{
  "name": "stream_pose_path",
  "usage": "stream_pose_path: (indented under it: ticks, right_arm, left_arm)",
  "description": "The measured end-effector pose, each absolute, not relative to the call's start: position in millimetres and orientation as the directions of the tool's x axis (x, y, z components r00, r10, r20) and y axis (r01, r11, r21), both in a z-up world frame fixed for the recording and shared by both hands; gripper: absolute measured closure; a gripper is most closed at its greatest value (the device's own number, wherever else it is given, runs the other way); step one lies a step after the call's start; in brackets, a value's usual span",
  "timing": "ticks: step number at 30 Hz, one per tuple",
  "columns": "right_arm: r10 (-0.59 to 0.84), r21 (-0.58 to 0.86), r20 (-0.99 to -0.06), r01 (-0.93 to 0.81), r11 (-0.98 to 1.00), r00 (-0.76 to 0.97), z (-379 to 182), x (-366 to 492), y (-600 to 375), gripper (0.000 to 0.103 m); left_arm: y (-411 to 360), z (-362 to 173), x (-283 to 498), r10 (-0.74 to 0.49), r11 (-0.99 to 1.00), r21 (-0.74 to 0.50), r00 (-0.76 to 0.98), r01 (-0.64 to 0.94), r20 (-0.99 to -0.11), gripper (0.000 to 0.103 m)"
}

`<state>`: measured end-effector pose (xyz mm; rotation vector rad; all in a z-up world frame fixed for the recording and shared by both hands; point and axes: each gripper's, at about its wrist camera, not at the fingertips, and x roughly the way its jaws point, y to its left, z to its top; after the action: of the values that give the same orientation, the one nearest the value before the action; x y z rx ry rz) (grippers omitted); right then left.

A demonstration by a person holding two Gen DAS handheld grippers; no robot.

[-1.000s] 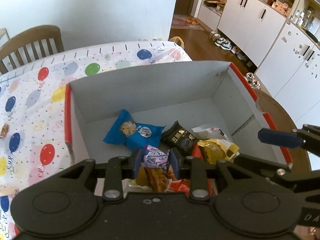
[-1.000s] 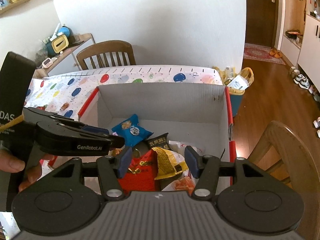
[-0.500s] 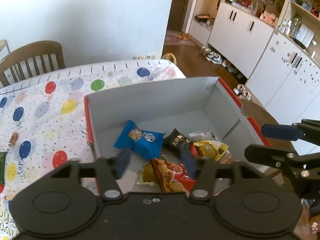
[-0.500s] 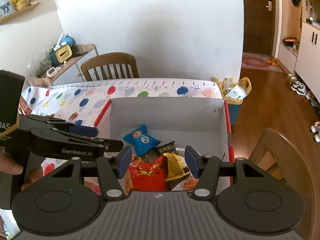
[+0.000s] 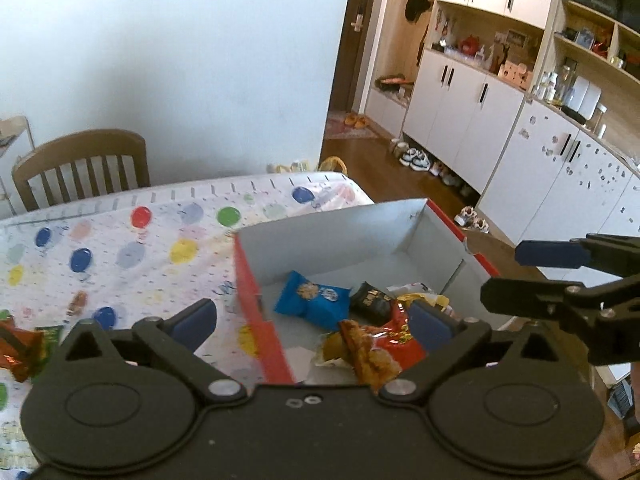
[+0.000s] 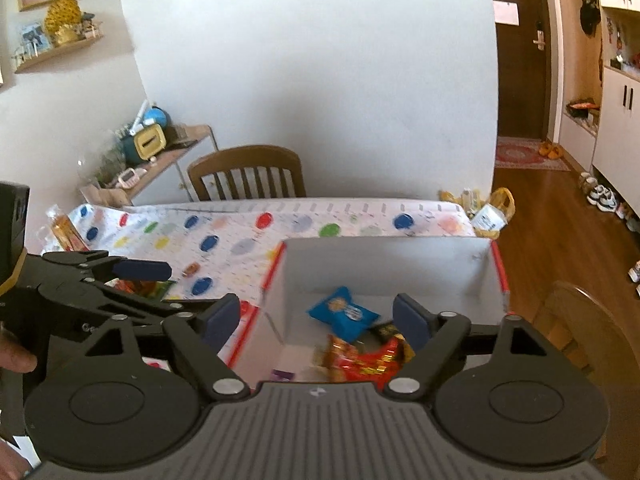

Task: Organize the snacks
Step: 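Withdraw both tools from the box toward the tablecloth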

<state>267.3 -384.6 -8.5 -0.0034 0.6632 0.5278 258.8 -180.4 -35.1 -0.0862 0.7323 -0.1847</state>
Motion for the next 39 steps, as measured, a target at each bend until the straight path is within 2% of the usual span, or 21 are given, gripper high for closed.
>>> stream_pose_path:
  ticks: [6, 10, 20, 39]
  right_arm:
    - [0.480, 0.162, -0.572, -0.481, 0.861, 0.665, -6, 248, -345, 0.018]
    - [0.494, 0.168, -0.570, -0.496, 0.852, 0.656, -10, 237, -316, 0.012]
    - [0.509, 0.159, -0.604, -0.533, 0.831, 0.613, -33, 220, -245, 0.012]
    - [0.480, 0.056, -0.694, -0.624, 0.779, 0.537, -89, 240, -138, 0.012]
  left_arm:
    - [-138, -27, 231, -0.177, 0.984, -0.144, 0.744, 0.109, -0.645, 0.001]
    - [-106, -27, 216, -0.156, 0.986, -0.146, 0.748, 0.079, -0.645, 0.001]
    - [-33, -36, 188, -0.084, 0.993, -0.117, 0.752, 0.009, -0.654, 0.000]
    - [80, -59, 208, 0.078, 0.973, -0.104, 0.716, -0.206, -0.694, 0.001]
